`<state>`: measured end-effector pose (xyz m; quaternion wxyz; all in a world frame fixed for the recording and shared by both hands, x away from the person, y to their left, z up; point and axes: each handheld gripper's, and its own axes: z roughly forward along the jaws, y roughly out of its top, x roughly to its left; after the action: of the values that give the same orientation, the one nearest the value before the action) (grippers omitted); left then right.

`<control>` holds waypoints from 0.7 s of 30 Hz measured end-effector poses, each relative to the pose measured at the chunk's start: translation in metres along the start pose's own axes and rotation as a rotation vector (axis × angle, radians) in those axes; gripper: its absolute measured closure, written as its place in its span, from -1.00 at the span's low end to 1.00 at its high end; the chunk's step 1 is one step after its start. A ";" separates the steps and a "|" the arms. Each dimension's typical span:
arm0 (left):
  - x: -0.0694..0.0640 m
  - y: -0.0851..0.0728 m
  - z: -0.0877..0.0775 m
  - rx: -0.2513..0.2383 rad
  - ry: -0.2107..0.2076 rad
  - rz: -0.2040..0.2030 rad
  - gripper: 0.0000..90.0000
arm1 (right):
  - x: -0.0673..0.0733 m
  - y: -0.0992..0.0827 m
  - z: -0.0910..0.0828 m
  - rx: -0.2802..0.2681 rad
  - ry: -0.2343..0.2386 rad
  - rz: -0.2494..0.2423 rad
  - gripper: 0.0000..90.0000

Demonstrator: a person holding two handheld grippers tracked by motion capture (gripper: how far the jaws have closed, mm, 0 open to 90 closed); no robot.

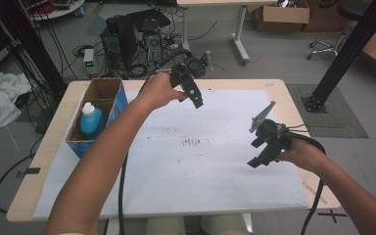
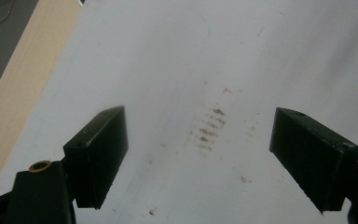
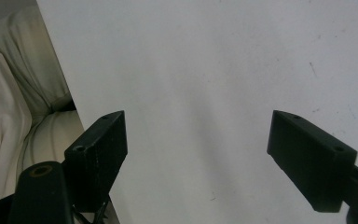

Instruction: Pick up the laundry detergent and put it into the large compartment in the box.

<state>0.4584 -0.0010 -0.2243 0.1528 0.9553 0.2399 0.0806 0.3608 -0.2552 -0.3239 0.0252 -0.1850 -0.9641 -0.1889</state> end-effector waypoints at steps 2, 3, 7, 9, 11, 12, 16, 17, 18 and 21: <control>-0.001 0.000 0.003 -0.004 -0.016 0.011 -0.56 | 0.000 0.000 0.000 0.000 0.004 0.007 -0.56; -0.002 0.000 0.006 0.001 -0.020 0.012 -0.56 | 0.000 0.000 0.001 0.000 0.004 0.005 -0.56; -0.003 0.000 0.013 0.010 -0.026 0.017 -0.55 | -0.002 0.000 0.002 0.000 0.007 0.008 -0.56; -0.003 0.000 0.015 0.015 -0.022 0.020 -0.55 | -0.002 0.000 0.002 0.000 0.008 0.008 -0.56; -0.003 0.000 0.015 0.011 -0.022 0.018 -0.55 | -0.002 0.000 0.003 0.002 0.009 0.007 -0.56; -0.003 0.000 0.014 0.011 -0.024 0.015 -0.55 | -0.002 0.000 0.003 0.002 0.008 0.009 -0.56; -0.003 0.000 0.014 0.012 -0.021 0.019 -0.55 | -0.003 0.001 0.002 -0.003 0.005 0.007 -0.56; -0.003 -0.001 0.013 0.013 -0.020 0.021 -0.55 | -0.002 0.001 0.002 -0.002 0.006 0.007 -0.56; -0.003 -0.001 0.013 0.011 -0.018 0.016 -0.55 | -0.002 0.002 0.002 -0.002 0.007 0.009 -0.56; -0.003 -0.002 0.013 0.014 -0.018 0.020 -0.55 | -0.002 0.003 0.003 -0.002 0.006 0.003 -0.56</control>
<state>0.4579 -0.0042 -0.2371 0.1475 0.9593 0.2298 0.0717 0.3632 -0.2526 -0.3255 0.0282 -0.1859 -0.9635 -0.1907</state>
